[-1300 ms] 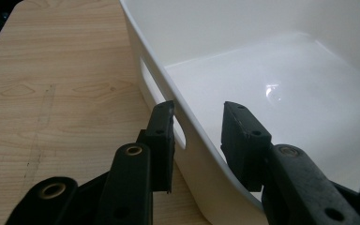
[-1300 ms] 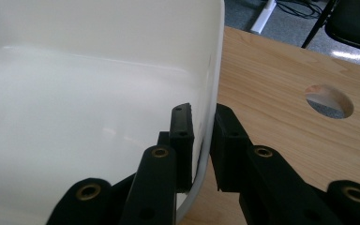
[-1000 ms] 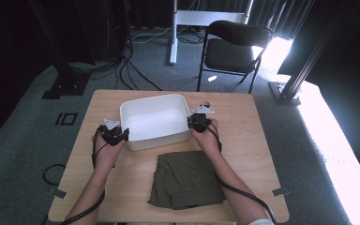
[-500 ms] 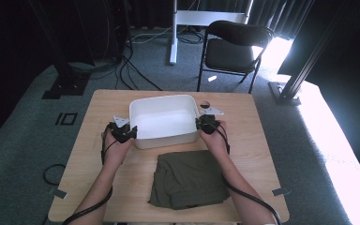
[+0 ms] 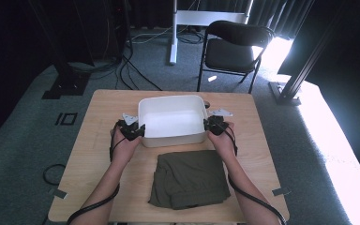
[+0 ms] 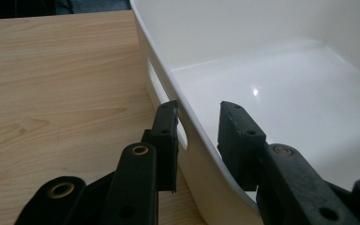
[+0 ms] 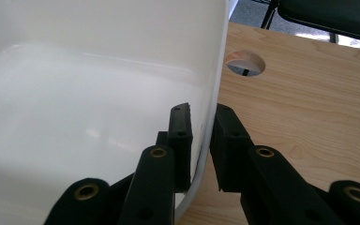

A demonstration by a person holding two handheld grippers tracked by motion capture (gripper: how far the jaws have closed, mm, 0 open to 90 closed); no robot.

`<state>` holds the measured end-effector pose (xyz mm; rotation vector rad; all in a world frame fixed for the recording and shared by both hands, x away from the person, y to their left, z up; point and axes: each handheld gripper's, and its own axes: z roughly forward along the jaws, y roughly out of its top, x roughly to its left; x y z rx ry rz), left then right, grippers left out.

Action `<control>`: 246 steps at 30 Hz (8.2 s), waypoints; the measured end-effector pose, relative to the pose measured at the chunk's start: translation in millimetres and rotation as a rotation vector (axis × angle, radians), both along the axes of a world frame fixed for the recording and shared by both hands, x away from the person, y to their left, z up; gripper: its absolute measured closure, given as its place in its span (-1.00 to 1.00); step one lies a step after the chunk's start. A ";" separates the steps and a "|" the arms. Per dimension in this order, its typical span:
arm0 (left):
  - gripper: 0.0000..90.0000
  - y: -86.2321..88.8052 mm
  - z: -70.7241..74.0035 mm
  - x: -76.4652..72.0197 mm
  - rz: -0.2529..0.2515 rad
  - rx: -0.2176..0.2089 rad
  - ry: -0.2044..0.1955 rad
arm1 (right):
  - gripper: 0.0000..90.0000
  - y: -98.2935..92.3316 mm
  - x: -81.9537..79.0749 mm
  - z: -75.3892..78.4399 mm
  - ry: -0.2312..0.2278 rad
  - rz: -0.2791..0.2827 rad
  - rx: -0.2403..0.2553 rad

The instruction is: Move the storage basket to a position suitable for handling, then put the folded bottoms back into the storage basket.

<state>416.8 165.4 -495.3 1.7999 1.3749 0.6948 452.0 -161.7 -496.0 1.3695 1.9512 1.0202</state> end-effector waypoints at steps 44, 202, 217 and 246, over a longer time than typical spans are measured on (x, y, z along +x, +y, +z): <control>0.57 -78.9 1.0 27.8 -0.131 0.038 0.012 | 0.76 -80.9 -15.7 -0.7 0.008 -0.130 0.033; -0.28 -56.8 -60.8 -132.4 -0.502 0.030 0.128 | -0.45 -47.8 -153.6 -65.9 0.132 0.215 0.035; 0.69 -60.9 -52.2 -129.5 -0.514 -0.042 0.094 | 0.80 -38.5 -163.1 -50.9 0.120 0.285 0.032; 0.71 -61.6 29.0 -117.3 -0.568 -0.130 -0.034 | 0.80 -64.6 -177.9 40.3 -0.060 0.305 0.194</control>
